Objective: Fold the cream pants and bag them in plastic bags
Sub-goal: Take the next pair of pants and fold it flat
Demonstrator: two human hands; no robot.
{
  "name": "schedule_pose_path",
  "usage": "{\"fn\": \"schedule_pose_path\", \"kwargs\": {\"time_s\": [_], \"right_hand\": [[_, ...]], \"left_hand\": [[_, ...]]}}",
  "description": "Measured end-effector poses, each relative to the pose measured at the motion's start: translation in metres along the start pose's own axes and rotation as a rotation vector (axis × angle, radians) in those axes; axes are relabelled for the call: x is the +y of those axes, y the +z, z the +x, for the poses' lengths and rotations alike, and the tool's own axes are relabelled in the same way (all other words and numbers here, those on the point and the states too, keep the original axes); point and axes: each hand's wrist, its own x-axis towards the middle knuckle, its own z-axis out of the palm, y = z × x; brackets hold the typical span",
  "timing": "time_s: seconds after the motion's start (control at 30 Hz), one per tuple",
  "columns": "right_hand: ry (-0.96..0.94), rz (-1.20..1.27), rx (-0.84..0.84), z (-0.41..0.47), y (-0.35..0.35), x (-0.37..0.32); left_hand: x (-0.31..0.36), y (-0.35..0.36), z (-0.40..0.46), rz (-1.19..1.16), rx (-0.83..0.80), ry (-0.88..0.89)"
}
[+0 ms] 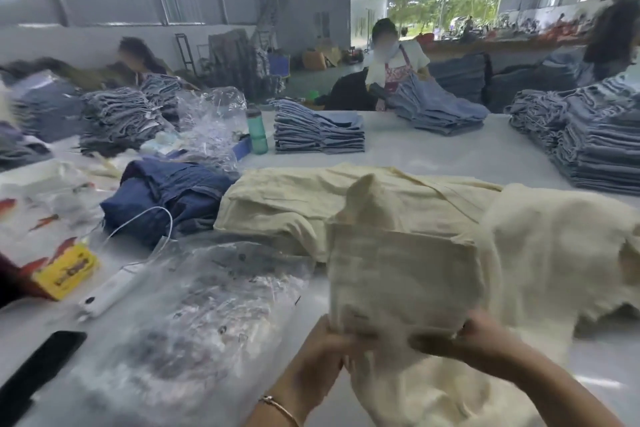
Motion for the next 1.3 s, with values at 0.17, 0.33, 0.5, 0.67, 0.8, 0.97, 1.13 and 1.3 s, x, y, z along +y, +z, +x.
{"fn": "schedule_pose_path", "kwargs": {"time_s": [0.17, 0.33, 0.5, 0.67, 0.8, 0.97, 1.13, 1.3], "right_hand": [[-0.071, -0.432, 0.288, -0.044, 0.04, 0.021], [-0.213, -1.071, 0.398, -0.065, 0.066, 0.008], [-0.54, -1.091, 0.193, -0.088, 0.119, 0.008], [-0.548, -1.051, -0.022, -0.073, 0.138, 0.035], [-0.158, -1.168, -0.343, -0.034, 0.096, 0.053], [0.311, -1.35, -0.096, 0.013, 0.021, 0.071], [0.63, -1.271, -0.146, 0.017, 0.035, 0.089], [0.807, -1.085, -0.143, 0.002, 0.07, 0.101]], "left_hand": [[0.012, 0.026, -0.049, 0.025, 0.176, -0.072], [0.047, 0.01, -0.068, -0.002, 0.34, -0.318], [0.037, 0.006, -0.069, 0.303, 0.258, -0.451], [0.01, -0.026, -0.07, 0.556, 0.153, -0.505], [0.011, -0.054, -0.061, 0.491, 0.327, -0.341], [0.07, -0.125, -0.06, 0.483, 0.403, -0.083], [0.095, -0.226, -0.051, 0.696, 0.887, -0.092], [0.066, -0.296, -0.046, 0.691, 1.024, -0.393]]}}
